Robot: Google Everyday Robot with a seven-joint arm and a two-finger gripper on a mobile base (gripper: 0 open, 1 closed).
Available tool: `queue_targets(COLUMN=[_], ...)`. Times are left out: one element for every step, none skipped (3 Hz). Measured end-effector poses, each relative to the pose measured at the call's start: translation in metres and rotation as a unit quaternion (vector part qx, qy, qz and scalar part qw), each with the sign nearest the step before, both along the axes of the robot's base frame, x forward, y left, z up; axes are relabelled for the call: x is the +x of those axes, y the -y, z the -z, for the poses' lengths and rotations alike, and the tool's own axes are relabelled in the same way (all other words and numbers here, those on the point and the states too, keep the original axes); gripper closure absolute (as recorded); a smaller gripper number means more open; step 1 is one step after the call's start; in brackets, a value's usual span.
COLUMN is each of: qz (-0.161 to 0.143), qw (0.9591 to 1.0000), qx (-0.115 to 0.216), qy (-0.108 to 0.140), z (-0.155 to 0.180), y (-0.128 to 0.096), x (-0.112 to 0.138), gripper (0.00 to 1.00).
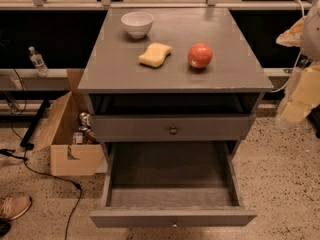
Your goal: Place apple into middle drawer
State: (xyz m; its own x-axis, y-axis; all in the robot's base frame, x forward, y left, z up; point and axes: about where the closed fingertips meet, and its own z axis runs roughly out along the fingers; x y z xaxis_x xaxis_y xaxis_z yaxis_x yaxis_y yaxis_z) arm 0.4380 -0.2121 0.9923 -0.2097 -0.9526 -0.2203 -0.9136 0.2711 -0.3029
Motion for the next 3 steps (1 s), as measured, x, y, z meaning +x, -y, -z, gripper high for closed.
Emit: queue_targets(qz=[0.000, 0.042, 0.096], qw=[1.0000, 0.9986, 0.9931], qx=[0.000, 0.029, 0.063], qy=[0.000, 0.014, 0.022], z=[0.000, 0.011, 0.028], y=[0.000, -0.010, -0.020], x=[0.000, 0.049, 0.094], gripper=[0.00, 0.00, 0.00])
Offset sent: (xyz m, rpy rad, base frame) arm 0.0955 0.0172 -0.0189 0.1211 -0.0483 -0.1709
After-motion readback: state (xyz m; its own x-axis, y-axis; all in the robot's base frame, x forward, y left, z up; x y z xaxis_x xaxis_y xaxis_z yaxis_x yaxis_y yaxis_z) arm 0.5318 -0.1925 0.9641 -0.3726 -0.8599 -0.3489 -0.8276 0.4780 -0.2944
